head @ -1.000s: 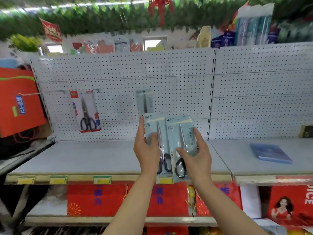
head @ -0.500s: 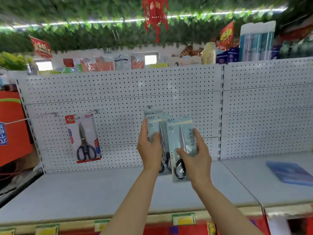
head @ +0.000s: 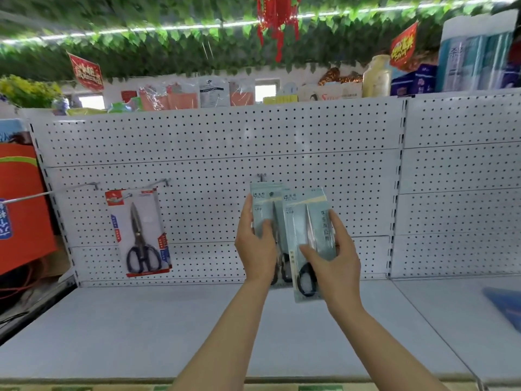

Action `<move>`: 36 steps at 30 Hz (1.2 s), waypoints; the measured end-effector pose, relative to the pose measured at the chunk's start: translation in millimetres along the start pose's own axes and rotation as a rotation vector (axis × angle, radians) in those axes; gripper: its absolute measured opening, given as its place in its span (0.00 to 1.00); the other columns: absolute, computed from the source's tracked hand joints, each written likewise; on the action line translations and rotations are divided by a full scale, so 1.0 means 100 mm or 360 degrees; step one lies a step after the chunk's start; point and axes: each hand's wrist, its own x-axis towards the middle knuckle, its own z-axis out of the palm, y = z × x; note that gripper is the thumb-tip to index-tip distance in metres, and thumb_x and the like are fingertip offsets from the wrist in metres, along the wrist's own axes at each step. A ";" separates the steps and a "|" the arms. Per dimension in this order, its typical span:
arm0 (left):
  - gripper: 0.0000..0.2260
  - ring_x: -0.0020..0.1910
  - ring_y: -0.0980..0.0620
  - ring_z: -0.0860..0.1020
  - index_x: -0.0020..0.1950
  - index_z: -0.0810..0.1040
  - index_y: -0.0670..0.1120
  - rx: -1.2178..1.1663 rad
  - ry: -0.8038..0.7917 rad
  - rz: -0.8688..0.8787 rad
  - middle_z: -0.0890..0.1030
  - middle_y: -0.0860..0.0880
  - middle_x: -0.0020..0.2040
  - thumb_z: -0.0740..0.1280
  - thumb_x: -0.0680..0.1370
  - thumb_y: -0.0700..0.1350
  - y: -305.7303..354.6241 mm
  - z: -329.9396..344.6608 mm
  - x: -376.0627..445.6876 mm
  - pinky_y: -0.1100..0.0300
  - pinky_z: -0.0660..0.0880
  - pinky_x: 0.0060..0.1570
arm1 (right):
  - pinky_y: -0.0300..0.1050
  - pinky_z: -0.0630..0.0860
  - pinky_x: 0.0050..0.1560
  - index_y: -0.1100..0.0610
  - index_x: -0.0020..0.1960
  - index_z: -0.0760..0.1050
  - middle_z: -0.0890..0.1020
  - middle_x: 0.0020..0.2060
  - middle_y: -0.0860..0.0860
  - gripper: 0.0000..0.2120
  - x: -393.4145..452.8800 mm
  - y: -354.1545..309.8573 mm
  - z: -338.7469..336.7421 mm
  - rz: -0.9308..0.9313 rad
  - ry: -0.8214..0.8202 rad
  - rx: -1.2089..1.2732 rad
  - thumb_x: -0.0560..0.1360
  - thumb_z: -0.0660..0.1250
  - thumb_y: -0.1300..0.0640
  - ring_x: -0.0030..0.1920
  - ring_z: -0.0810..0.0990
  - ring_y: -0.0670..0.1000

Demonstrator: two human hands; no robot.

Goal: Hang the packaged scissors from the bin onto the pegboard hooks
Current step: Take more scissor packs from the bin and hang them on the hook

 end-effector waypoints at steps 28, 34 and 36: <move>0.23 0.63 0.57 0.68 0.71 0.71 0.55 0.0897 -0.0297 0.1047 0.69 0.57 0.65 0.65 0.76 0.58 -0.11 -0.20 0.61 0.65 0.73 0.50 | 0.25 0.70 0.43 0.38 0.74 0.62 0.71 0.51 0.34 0.36 0.16 0.21 0.83 -0.0041 0.0080 -0.0019 0.72 0.75 0.55 0.52 0.69 0.23; 0.28 0.62 0.54 0.66 0.71 0.70 0.54 0.1131 -0.0364 0.0984 0.68 0.57 0.66 0.70 0.73 0.58 -0.27 -0.16 0.69 0.55 0.79 0.44 | 0.33 0.70 0.40 0.37 0.74 0.60 0.72 0.53 0.43 0.35 0.22 0.39 0.93 0.0016 0.0113 -0.0138 0.73 0.73 0.52 0.48 0.74 0.31; 0.28 0.62 0.54 0.66 0.71 0.70 0.54 0.1148 -0.0372 0.0984 0.68 0.56 0.66 0.71 0.72 0.57 -0.30 -0.14 0.72 0.56 0.79 0.44 | 0.34 0.71 0.40 0.37 0.74 0.59 0.72 0.53 0.45 0.36 0.25 0.43 0.96 0.0021 0.0113 -0.0215 0.73 0.72 0.53 0.47 0.75 0.36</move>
